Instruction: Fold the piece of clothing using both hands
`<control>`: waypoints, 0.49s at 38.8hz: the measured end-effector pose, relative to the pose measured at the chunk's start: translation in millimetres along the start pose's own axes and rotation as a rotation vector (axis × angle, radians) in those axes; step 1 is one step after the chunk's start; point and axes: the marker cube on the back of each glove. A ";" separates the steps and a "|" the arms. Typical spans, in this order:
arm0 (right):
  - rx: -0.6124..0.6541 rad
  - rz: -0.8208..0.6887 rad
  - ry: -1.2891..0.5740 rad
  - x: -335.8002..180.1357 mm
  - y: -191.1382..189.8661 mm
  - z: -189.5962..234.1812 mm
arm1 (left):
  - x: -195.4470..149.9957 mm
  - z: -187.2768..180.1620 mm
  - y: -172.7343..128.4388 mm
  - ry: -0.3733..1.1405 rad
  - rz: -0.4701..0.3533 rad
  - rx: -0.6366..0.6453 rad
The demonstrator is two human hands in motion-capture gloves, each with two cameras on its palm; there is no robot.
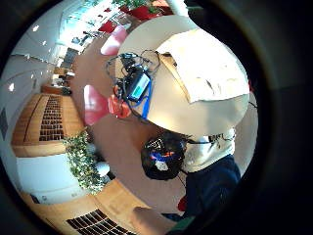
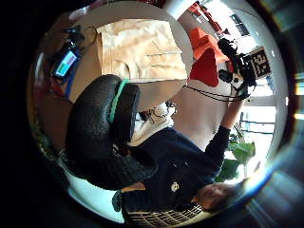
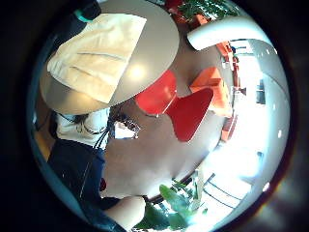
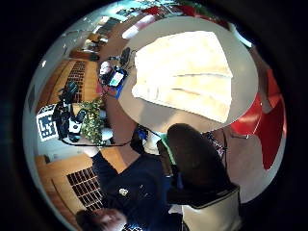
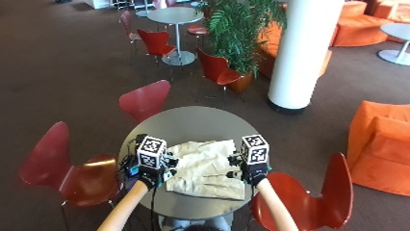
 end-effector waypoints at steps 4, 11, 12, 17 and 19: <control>0.022 -0.016 -0.015 -3.0 9.8 -5.9 | -2.3 3.8 3.3 -0.002 -0.001 -0.008; 0.015 -0.023 0.008 -4.4 11.9 -0.1 | -8.2 18.8 6.4 -0.004 0.001 -0.054; 0.010 -0.025 0.014 -5.3 12.1 1.0 | -8.9 21.9 5.0 -0.002 0.003 -0.059; -0.012 -0.041 0.052 -5.5 1.2 17.4 | -9.5 42.0 -5.7 -0.005 0.036 -0.086; -0.023 -0.049 0.069 -3.4 -7.1 28.4 | -7.8 50.8 -10.0 -0.007 0.052 -0.098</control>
